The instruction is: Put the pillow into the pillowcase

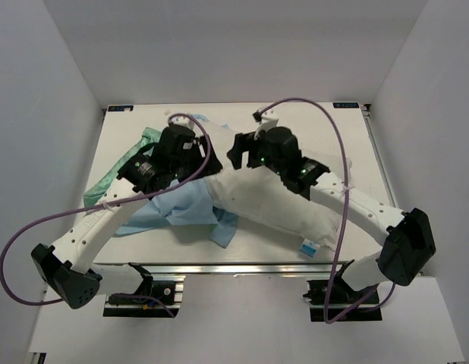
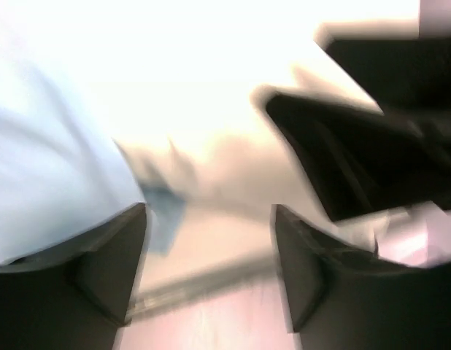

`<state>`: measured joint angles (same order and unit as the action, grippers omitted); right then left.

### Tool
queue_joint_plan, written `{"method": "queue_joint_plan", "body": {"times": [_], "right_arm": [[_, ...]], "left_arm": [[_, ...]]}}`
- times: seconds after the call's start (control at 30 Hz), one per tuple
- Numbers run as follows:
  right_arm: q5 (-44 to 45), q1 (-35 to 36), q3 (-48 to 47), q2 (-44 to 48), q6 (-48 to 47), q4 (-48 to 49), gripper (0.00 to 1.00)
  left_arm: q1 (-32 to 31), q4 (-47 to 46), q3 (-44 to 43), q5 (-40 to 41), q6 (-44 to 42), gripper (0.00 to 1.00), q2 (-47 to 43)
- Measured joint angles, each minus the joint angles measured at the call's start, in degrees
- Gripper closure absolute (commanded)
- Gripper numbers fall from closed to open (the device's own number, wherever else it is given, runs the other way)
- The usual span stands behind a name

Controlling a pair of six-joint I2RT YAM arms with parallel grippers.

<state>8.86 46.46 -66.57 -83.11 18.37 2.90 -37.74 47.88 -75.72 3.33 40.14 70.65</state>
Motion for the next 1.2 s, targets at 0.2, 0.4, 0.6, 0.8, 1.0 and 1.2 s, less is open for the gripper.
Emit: {"method": "queue_joint_plan", "body": {"times": [0.2, 0.4, 0.6, 0.8, 1.0, 1.2], "right_arm": [[-4.70, -10.25, -8.15, -1.11, -3.74, -10.67, 0.11], [-14.32, -16.11, -27.93, -15.58, -13.49, -18.12, 0.11], [-20.11, -15.93, -49.75, -34.01, -19.52, -24.90, 0.11], [-23.47, -16.04, -52.19, -41.83, -21.92, -27.96, 0.11], [-24.52, -16.06, -52.15, -43.41, -23.06, -28.68, 0.11], [-25.94, -16.06, -51.69, -43.39, -24.00, -28.52, 0.14]], "left_arm": [[7.08, 2.05, -14.05, 9.55, -0.09, 0.02, 10.29], [19.89, 3.61, -29.18, 10.84, -4.26, 0.02, 28.68], [21.81, 6.43, -47.25, 9.57, -11.93, 0.03, 47.25], [21.29, 7.78, -47.63, 7.56, -18.97, 0.16, 50.21], [21.11, 7.17, -38.77, 7.10, -23.91, 0.23, 44.74], [21.14, 7.04, -36.81, 5.53, -27.87, 0.31, 43.63]]}}
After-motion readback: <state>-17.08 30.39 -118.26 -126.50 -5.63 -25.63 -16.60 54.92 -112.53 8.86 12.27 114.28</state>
